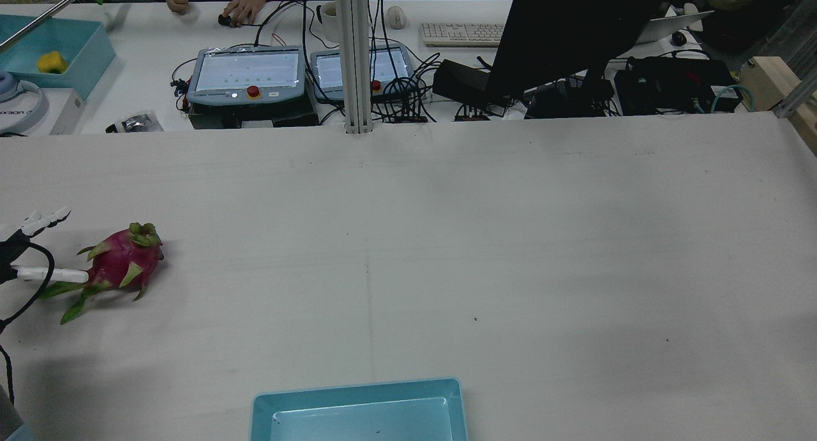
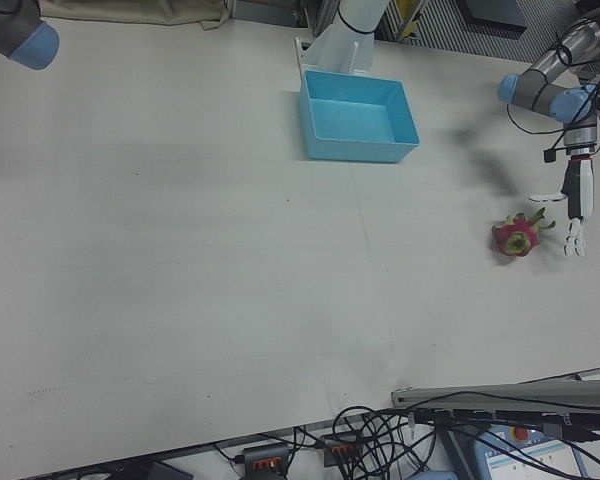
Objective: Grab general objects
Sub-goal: 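Move the left hand down beside the pink dragon fruit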
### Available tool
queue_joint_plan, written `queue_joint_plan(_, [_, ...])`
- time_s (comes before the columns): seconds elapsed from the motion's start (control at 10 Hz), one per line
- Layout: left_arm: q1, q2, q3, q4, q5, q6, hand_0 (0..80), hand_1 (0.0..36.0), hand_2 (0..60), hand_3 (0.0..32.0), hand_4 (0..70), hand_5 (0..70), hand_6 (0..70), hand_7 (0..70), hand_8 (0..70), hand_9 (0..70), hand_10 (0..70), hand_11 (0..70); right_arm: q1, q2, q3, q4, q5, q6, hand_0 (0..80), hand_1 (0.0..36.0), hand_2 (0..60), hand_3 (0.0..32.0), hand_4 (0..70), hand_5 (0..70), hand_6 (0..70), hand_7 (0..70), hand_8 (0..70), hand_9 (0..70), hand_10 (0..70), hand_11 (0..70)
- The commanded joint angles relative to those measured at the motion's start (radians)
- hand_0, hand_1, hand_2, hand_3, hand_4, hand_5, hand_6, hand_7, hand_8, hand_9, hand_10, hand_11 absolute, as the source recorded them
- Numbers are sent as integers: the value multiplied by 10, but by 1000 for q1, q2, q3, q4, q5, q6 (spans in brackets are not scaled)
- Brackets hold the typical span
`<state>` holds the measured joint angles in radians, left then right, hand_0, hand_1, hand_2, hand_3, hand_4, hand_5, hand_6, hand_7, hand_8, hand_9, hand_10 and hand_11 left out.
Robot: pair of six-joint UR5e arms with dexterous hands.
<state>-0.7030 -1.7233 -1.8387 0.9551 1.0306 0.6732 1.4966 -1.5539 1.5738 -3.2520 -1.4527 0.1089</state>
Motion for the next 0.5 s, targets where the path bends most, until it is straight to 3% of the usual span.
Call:
queue_joint_plan(0.0, [60,-30,21,26,-53,-58,493,122,0,320,0,0,0,0,0,0,24,52,-1,0,0,0,0,0,0,0,0,0,0,0,0,0,0,0,0,0])
queue_joint_plan(0.4, [60,-50,27,14,-99,-58,486,116,0,320,0,0,0,0,0,0,34,65,-1,0,0,0,0,0,0,0,0,0,0,0,0,0,0,0,0,0])
